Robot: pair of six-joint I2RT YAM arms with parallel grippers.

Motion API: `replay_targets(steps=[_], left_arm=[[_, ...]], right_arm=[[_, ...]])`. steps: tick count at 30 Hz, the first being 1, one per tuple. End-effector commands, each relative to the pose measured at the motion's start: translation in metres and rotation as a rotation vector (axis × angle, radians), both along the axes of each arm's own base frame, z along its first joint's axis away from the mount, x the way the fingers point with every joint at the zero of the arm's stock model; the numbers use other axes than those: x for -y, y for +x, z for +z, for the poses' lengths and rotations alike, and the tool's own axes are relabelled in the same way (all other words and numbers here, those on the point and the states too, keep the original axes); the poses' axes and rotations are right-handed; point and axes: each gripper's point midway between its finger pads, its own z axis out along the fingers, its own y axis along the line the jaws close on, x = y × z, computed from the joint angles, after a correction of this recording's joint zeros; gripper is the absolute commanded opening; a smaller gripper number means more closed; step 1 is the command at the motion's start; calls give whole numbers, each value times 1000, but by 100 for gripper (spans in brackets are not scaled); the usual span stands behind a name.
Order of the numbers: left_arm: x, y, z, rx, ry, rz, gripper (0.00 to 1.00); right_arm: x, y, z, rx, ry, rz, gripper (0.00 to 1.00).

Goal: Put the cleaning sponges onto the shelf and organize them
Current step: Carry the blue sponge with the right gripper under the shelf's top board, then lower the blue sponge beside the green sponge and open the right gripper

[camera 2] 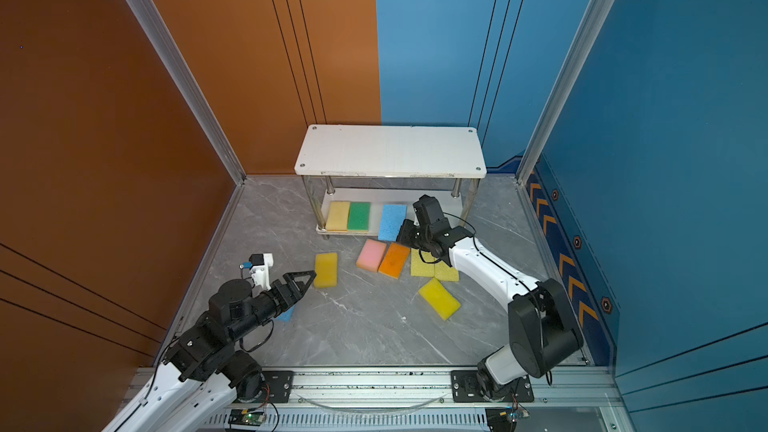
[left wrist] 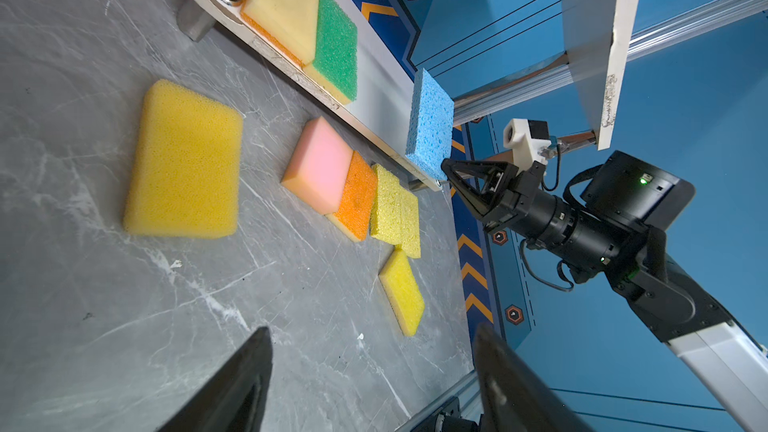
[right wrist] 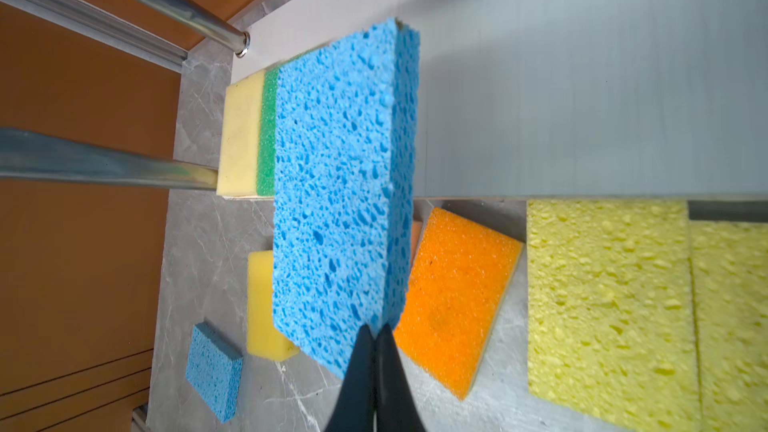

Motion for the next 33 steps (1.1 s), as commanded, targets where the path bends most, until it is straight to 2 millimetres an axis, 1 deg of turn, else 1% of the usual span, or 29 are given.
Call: replay_targets(steps=[1,10,14,18,23,33], left_arm=[[-1,-6,-10,-21,17,-33,77],[-8,-10,-15,-47,-11,-22,77],[-12,-12,-16,-54,-19,-15,77],[-15,-14,-17,-61,-26,-10,77],[-16,-13,-20,-71,-33,-2,77],[-18,-12,-21,-80,-41,4,77]], right_arm=[[-4,19,0,22,-36,23,0],[-24,49,-22,-6,-37,70,0],[-27,58,-32,-21,-38,75,0],[-27,66,-38,-28,-31,71,0],[-29,70,-49,-49,-25,75,0],[-34,78,-52,-56,-7,78,0]])
